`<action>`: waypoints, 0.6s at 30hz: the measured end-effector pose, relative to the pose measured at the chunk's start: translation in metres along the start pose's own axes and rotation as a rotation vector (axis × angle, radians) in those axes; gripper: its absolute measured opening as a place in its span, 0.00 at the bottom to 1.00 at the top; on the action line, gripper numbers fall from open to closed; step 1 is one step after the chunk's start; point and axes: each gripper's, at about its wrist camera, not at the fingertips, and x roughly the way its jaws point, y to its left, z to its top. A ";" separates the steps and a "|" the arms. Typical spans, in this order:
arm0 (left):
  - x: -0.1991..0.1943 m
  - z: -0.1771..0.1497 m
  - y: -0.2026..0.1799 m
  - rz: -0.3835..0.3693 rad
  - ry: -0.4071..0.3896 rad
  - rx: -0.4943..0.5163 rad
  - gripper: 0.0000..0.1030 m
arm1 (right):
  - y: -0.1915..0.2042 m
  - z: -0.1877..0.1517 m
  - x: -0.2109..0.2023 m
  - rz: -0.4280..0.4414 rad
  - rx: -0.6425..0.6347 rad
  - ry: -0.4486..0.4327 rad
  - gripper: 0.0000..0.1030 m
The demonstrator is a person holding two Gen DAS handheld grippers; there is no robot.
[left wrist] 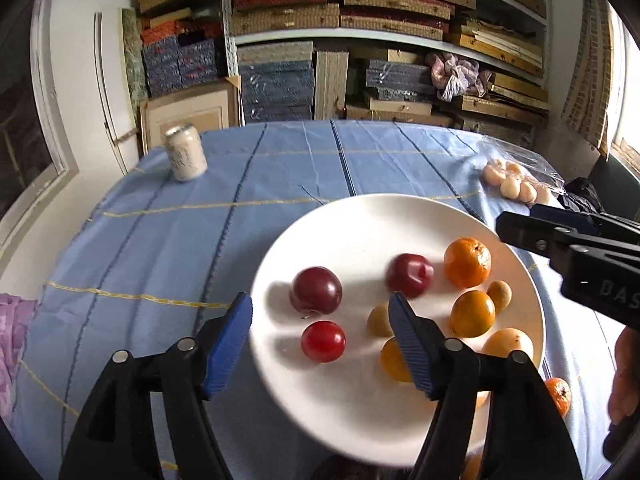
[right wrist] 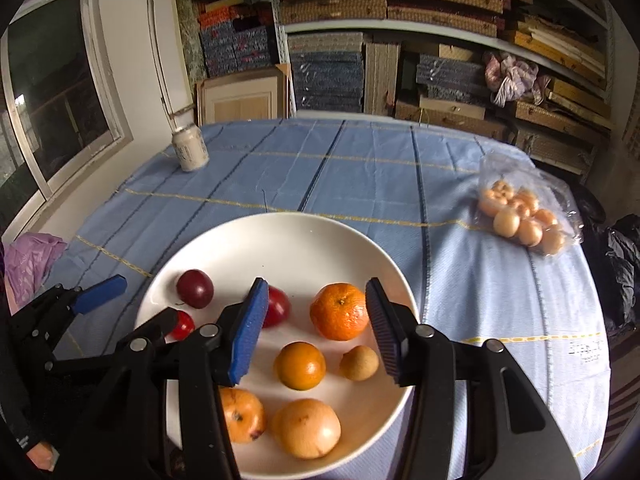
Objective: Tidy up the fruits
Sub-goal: 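Grasp a tangerine with the right tool while the left tool moves toward the fruit cluster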
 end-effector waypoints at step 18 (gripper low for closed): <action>-0.062 -0.053 -0.001 -0.025 -0.014 0.007 0.74 | -0.004 -0.086 -0.064 -0.029 0.013 0.023 0.54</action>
